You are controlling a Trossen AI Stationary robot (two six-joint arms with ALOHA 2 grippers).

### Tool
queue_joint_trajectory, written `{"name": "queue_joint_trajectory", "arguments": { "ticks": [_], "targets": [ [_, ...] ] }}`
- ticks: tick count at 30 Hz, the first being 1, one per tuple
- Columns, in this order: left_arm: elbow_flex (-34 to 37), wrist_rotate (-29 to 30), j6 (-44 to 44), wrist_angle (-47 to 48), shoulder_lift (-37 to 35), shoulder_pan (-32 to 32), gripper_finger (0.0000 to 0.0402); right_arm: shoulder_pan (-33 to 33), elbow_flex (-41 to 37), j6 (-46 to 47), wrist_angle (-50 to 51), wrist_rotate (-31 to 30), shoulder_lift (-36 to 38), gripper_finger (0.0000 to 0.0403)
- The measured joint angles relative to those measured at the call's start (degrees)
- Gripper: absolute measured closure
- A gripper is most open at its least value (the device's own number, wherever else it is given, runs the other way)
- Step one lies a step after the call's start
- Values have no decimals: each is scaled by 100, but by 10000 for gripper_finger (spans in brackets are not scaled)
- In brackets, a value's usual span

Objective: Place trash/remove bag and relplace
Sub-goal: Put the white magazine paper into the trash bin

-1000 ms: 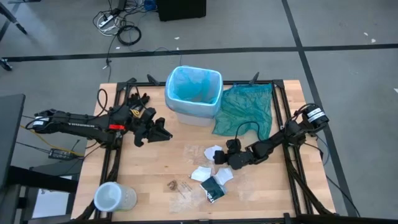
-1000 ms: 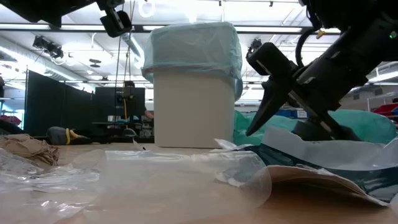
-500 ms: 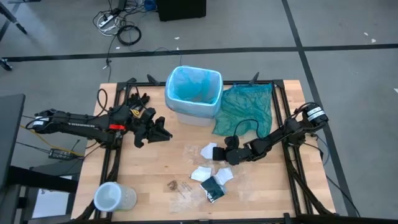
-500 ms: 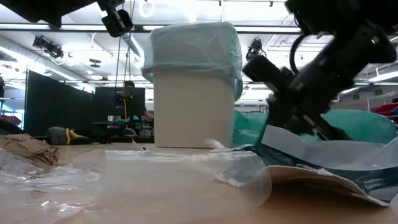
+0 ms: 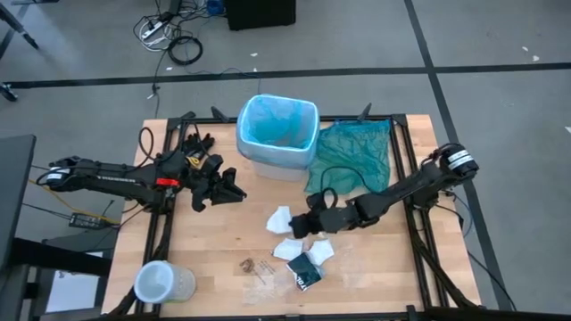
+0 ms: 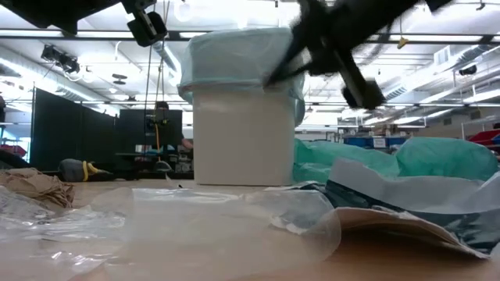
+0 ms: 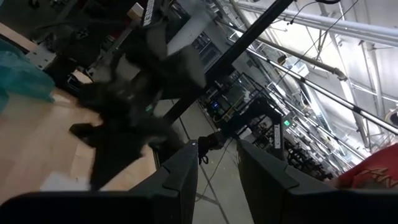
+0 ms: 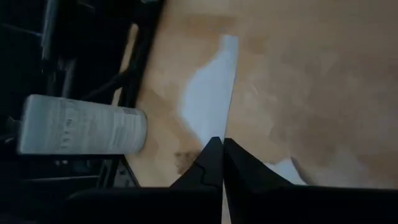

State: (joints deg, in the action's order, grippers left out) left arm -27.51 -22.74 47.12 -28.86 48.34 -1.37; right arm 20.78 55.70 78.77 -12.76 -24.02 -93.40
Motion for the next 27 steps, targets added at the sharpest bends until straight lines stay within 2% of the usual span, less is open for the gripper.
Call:
{"name": "queue_joint_trajectory", "arguments": {
  "ticks": [10,20,27],
  "targets": [
    [0,0,-17,13,0,-2,281,-720,1894,-2360,2987,-140,984,403],
    [0,51,-267,64,0,-2,281,-1835,3228,-4632,3454,-160,1383,403],
    [0,261,-340,147,4,-2,281,-2904,3256,-4826,4261,638,1189,403]
  ]
}}
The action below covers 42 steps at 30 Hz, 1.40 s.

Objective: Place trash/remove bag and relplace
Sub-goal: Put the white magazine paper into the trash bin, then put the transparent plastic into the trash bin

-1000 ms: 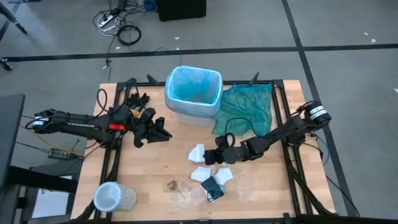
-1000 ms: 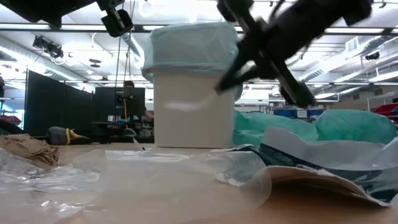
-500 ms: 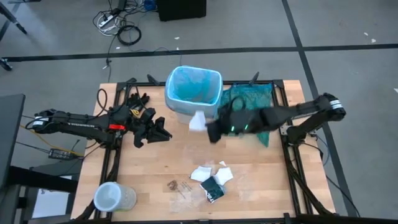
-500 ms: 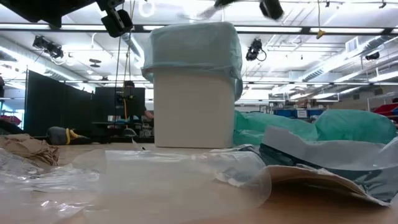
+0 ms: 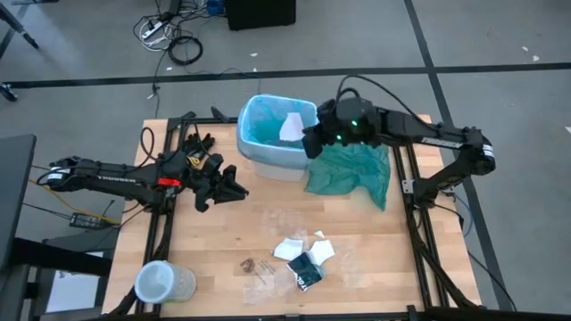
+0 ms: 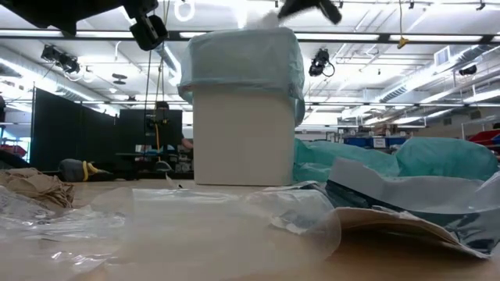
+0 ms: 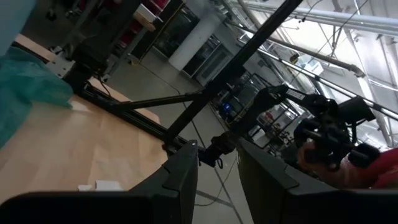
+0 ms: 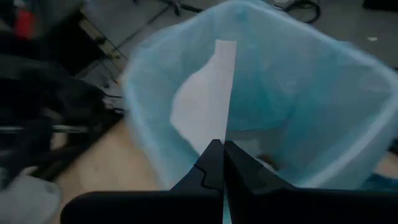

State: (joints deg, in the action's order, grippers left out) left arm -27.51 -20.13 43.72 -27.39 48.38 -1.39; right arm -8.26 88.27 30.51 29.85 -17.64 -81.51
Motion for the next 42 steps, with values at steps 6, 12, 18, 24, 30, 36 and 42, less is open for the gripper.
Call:
{"name": "queue_joint_trajectory", "arguments": {
  "ticks": [6,12,18,24,30,36,42],
  "targets": [
    [0,-7,-189,-16,0,0,281,-449,0,-685,-49,709,-42,381],
    [-5,133,-299,105,27,0,281,-595,246,-987,20,1135,-27,297],
    [0,381,-492,1483,38,34,282,-566,966,-1271,626,1331,209,245],
    [-4,1225,-830,2055,135,276,289,-196,1558,-1470,1870,1071,547,259],
    [-7,1726,-398,2285,814,534,299,178,1589,-1235,2762,509,933,278],
    [-119,1729,512,2177,1866,739,301,492,1585,-1216,2869,216,1108,282],
    [-120,1755,1443,1771,2663,825,301,691,1585,-1218,2876,199,1137,283]
  ]
}}
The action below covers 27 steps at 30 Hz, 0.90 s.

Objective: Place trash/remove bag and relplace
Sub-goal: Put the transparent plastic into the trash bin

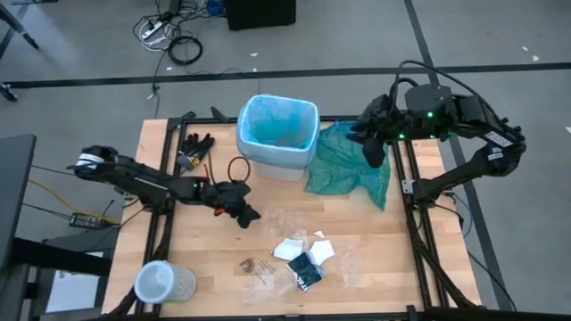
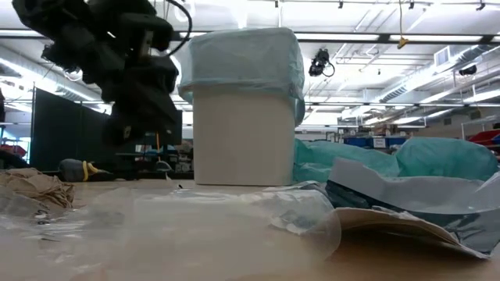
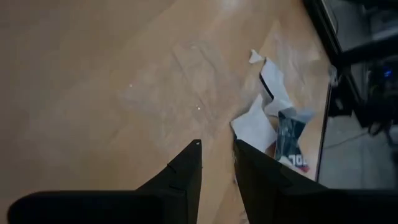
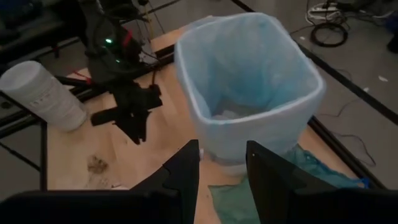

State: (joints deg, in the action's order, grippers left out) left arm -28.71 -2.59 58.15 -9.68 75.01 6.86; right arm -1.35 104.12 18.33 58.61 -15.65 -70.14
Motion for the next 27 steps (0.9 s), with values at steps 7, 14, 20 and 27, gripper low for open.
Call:
{"name": "queue_joint_trajectory", "arguments": {
  "ticks": [7,14,20,27],
  "targets": [
    [0,143,830,-1048,846,201,300,290,0,-4,-4,3,9,284],
    [0,236,1176,-1335,1406,342,300,544,0,-4,-11,9,10,284],
    [-11,319,1155,-1526,1215,338,300,689,0,-4,-23,-6,7,284],
    [0,256,1299,-794,1208,414,300,840,-2,7,-28,-18,5,284]
  ]
}}
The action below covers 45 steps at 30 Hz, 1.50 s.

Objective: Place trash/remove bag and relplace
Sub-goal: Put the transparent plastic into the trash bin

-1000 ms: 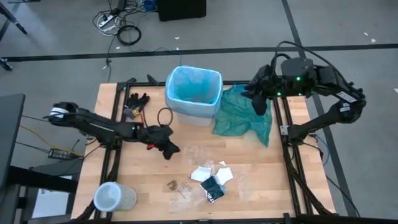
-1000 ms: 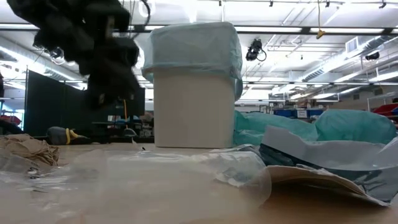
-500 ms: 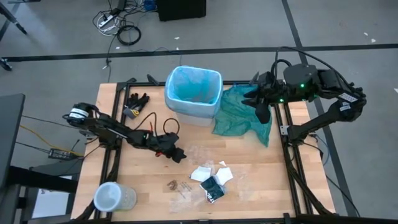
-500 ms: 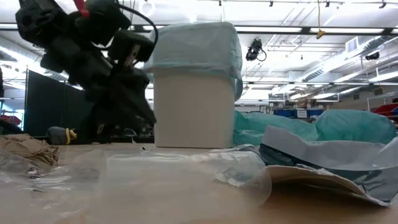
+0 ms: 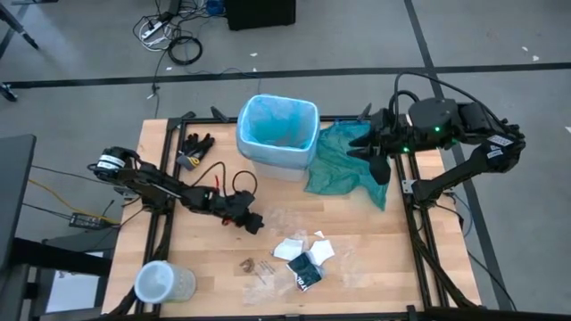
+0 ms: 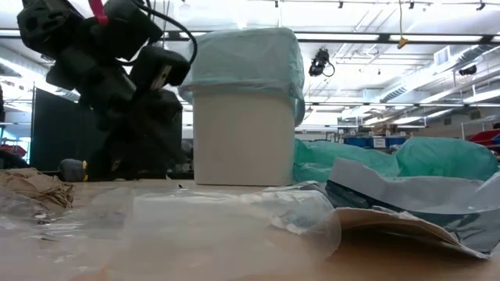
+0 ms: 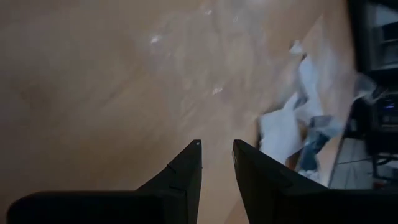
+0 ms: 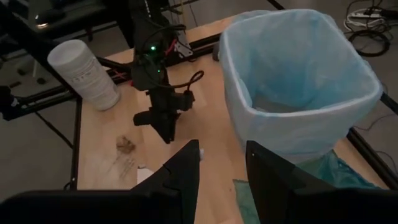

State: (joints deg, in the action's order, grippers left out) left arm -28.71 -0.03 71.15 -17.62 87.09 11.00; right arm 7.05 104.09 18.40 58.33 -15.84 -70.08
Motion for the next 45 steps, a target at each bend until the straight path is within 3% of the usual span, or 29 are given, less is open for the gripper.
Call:
{"name": "queue_joint_trajectory", "arguments": {
  "ticks": [22,29,32,36,40,45],
  "targets": [
    [0,205,-32,34,184,4,300,155,0,100,-269,-111,0,284],
    [4,237,68,-826,638,2,301,238,0,114,-350,-154,-2,284],
    [-13,209,82,-1006,699,4,320,288,0,122,-348,-320,-2,289],
    [-7,214,85,-1122,711,3,388,383,0,101,-341,-674,-2,308],
    [11,210,112,-1358,681,2,397,456,0,60,-336,-861,-2,336],
    [-11,283,126,-2665,518,0,399,464,0,-117,-293,-859,-2,365]
  ]
}}
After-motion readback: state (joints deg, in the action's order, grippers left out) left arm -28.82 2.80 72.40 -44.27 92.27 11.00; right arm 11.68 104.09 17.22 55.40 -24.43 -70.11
